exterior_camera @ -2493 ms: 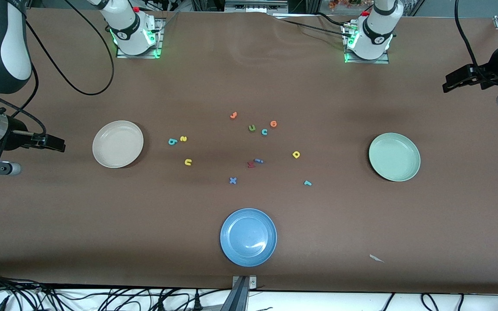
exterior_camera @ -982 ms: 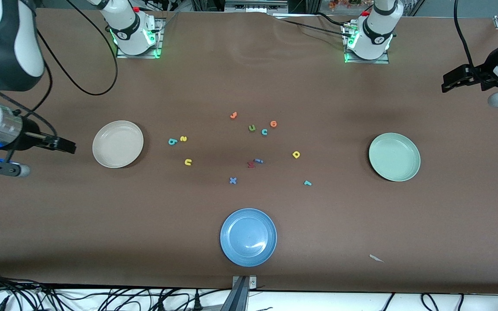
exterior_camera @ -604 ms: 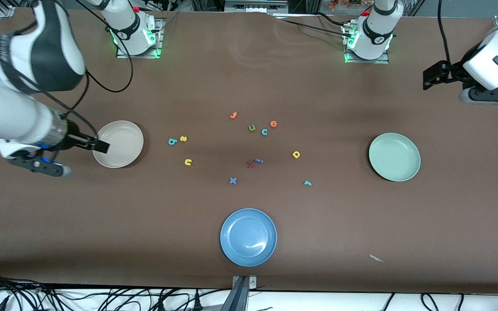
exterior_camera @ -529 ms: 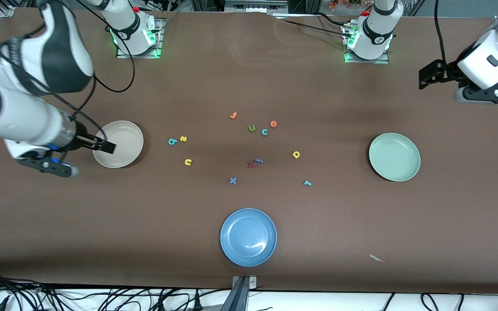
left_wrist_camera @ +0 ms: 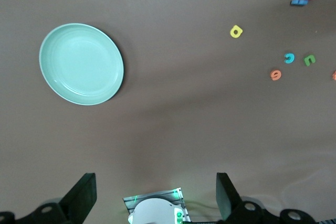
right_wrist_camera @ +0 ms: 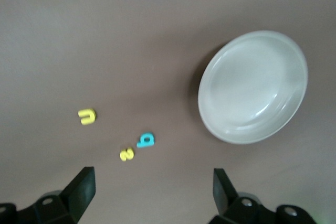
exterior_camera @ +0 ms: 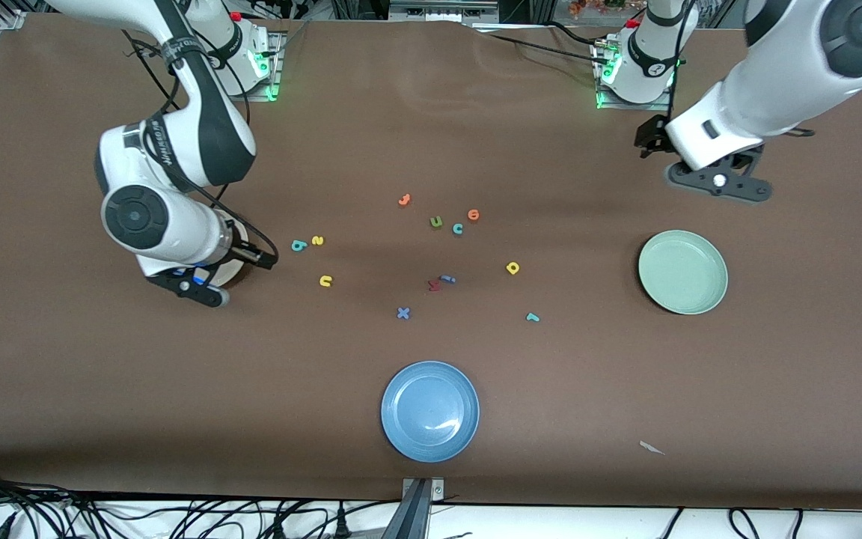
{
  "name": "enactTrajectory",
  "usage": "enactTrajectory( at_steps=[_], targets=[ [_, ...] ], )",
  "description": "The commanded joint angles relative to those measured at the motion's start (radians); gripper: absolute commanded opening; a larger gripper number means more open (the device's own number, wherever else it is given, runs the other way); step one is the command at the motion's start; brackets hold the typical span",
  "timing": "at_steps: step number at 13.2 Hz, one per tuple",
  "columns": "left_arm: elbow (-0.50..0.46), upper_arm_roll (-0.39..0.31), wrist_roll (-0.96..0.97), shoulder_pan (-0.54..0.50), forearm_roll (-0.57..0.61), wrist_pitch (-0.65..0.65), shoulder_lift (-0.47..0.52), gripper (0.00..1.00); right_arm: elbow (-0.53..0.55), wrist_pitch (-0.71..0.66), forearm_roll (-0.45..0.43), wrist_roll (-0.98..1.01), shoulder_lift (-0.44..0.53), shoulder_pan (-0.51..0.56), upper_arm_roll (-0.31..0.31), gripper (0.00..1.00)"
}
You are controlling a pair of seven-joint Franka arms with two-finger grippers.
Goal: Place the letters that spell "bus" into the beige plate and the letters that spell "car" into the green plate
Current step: 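Move the right gripper toward the teal b while the left gripper reaches letters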
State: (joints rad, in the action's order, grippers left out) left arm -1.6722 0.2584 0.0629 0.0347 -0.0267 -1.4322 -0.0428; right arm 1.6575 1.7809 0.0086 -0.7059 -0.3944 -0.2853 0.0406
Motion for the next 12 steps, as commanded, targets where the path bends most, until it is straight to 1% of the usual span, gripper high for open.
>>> enactTrajectory(
  at_steps=[1, 2, 4, 5, 7, 8, 9, 11, 12],
  targets=[
    [-0.037, -0.002, -0.023, -0.010, -0.018, -0.016, -0.025, 1.00, 0.164, 0.081, 0.033, -0.018, 0.081, 0.006, 0.024, 0.99],
    [-0.041, -0.004, -0.020, -0.009, -0.024, -0.020, -0.041, 1.00, 0.230, 0.139, 0.033, -0.018, 0.101, 0.006, 0.025, 0.99],
    [-0.067, 0.002, 0.000, -0.006, -0.050, -0.075, -0.069, 0.99, 0.373, 0.294, 0.033, -0.018, 0.140, 0.006, 0.033, 0.99],
    [-0.098, 0.007, 0.008, -0.004, -0.086, -0.132, -0.074, 0.99, 0.445, 0.386, 0.033, -0.029, 0.152, 0.006, 0.053, 0.99],
    [-0.174, 0.010, 0.029, -0.003, -0.134, -0.239, -0.074, 0.99, 0.542, 0.551, 0.031, -0.056, 0.147, 0.006, 0.062, 0.99],
    [-0.200, 0.027, 0.046, 0.001, -0.145, -0.288, -0.075, 0.99, 0.574, 0.622, 0.030, -0.056, 0.138, 0.005, 0.068, 0.99],
    [-0.228, 0.051, 0.073, 0.002, -0.147, -0.336, -0.080, 0.98, 0.587, 0.658, 0.022, -0.055, 0.126, 0.005, 0.068, 0.99],
    [-0.239, 0.097, 0.171, 0.023, -0.145, -0.404, -0.124, 0.98, 0.588, 0.676, -0.005, -0.020, 0.098, 0.006, 0.068, 0.98],
    [-0.241, 0.100, 0.233, 0.060, -0.145, -0.442, -0.146, 0.98, 0.588, 0.684, -0.012, 0.017, 0.085, 0.006, 0.068, 0.95]
  ],
)
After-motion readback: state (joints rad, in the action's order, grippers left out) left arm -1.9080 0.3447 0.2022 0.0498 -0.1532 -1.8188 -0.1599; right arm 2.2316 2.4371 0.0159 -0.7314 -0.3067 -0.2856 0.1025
